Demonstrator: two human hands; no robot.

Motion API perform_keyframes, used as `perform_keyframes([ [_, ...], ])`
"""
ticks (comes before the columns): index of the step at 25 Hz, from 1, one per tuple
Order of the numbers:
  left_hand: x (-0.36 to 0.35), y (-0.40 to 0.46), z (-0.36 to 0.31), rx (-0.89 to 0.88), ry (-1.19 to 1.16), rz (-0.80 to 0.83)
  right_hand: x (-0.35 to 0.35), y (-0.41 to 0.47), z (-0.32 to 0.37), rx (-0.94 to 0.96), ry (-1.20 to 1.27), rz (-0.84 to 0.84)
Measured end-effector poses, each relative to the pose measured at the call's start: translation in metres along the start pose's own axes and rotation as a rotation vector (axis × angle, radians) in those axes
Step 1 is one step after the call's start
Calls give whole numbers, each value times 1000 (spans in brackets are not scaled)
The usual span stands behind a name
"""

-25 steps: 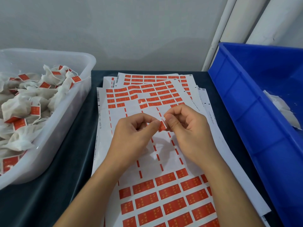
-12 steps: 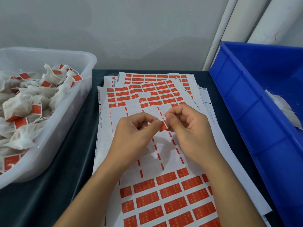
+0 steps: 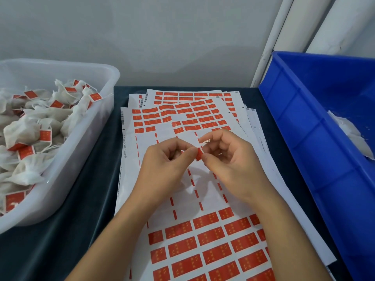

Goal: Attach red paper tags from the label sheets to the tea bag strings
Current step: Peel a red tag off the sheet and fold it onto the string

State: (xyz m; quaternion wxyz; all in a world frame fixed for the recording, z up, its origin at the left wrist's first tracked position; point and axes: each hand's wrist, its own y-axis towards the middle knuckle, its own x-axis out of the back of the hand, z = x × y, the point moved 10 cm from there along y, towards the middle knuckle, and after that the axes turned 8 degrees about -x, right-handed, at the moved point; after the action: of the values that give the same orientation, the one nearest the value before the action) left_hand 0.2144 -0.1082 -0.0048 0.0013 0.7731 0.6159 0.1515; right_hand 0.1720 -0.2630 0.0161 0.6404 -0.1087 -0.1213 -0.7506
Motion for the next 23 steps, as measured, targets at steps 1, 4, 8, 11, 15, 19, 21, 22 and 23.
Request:
perform_keyframes([
  [1,0,0,1,2,5,-1,2,0,-1,-4,5,-12],
  [4,3,1,5,11,37,-15,3,0,-4,-20,5,-22],
  [8,2,1,5,8,55,-4,-3,0,-7,-52,30,38],
  [11,0,1,3,-4,52,13,-6,1,-9,-77,29,50],
  [15,-4,0,3,-16,68,27,-5,1,-9,-72,-52,12],
  [19,-3,-1,-2,-52,77,12,0,1,-8,-55,-84,-37],
  [21,-5,-2,-6,-75,82,31,2,1,-8,-51,-77,-55],
  [22,-5,-2,-6,-79,90,32,2,1,-8,-53,-65,-58],
  [23,-5,-2,-7,-76,100,29,3,1,-8,-57,-56,-58],
])
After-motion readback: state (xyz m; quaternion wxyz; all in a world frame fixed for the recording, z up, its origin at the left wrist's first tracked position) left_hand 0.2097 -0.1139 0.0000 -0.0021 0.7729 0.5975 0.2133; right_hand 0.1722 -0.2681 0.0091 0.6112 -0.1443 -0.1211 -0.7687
